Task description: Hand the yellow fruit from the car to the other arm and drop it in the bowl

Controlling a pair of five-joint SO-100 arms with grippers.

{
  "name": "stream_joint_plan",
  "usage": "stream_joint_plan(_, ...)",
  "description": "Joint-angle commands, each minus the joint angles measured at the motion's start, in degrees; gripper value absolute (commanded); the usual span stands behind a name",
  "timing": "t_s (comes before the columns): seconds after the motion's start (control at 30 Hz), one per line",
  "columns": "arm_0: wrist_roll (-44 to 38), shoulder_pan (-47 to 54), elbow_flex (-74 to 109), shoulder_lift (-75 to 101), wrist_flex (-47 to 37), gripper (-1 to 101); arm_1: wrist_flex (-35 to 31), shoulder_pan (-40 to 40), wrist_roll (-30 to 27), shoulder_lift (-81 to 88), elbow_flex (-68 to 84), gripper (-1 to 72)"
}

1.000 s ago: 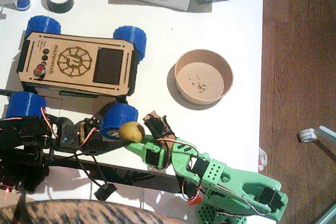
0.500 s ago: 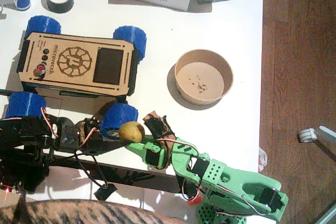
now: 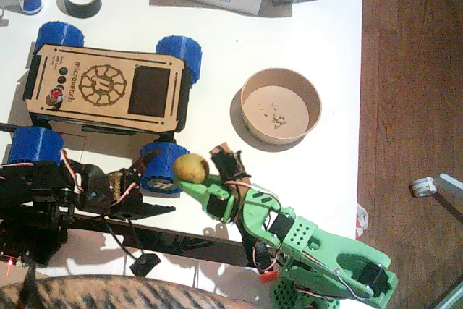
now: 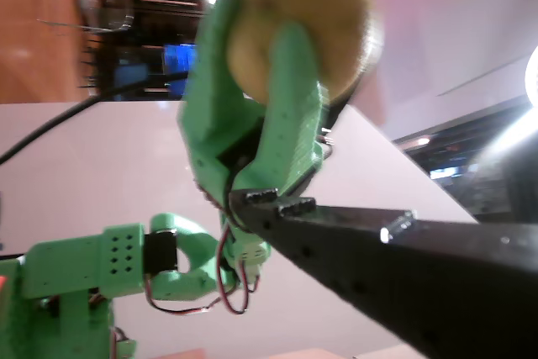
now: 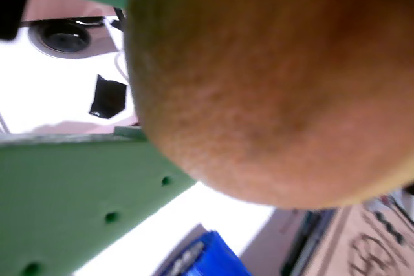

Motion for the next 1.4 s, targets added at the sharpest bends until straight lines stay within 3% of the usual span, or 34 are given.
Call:
stream_joint_plan(0.0, -0.4, 0.0, -0.9, 0.8, -0.2, 59, -2.4, 1.5, -1.1, 2.3, -3.0, -0.1)
stream_joint_plan(0.27, 0.2, -0.1, -0.9, 2.2, 0.9, 58, -2.7, 2.5, -1.1, 2.8, -2.0, -0.1)
stream_joint_plan(0.43, 0.4, -2.5, -1.0, 5.9, 6.3, 57, -6.0, 5.1, -1.2, -0.1, -1.8, -0.1)
stream_joint_plan(0.73, 0.5, -17.5, -1.0, 17.4, 36.4, 49, -15.8, 13.6, -0.3, -11.9, -2.4, -0.1)
stream_joint_plan(0.9, 1.0, -27.3, -1.0, 19.7, 51.9, 22, -19.0, 18.8, 0.9, -18.6, -5.5, -0.1)
stream_joint_plan(1.03, 10.5, -34.5, -1.1, 15.6, 50.5, 5, -19.7, 22.4, 1.3, -25.1, -10.5, -0.1)
stream_joint_plan(1.23, 34.8, -47.2, -1.1, 13.3, 43.8, 1, -18.7, 28.8, 6.2, -32.4, -18.3, -0.1)
stream_joint_plan(1.37, 43.5, -56.1, -0.9, 10.1, 44.9, 1, -15.3, 32.0, 7.5, -35.9, -20.7, -0.1)
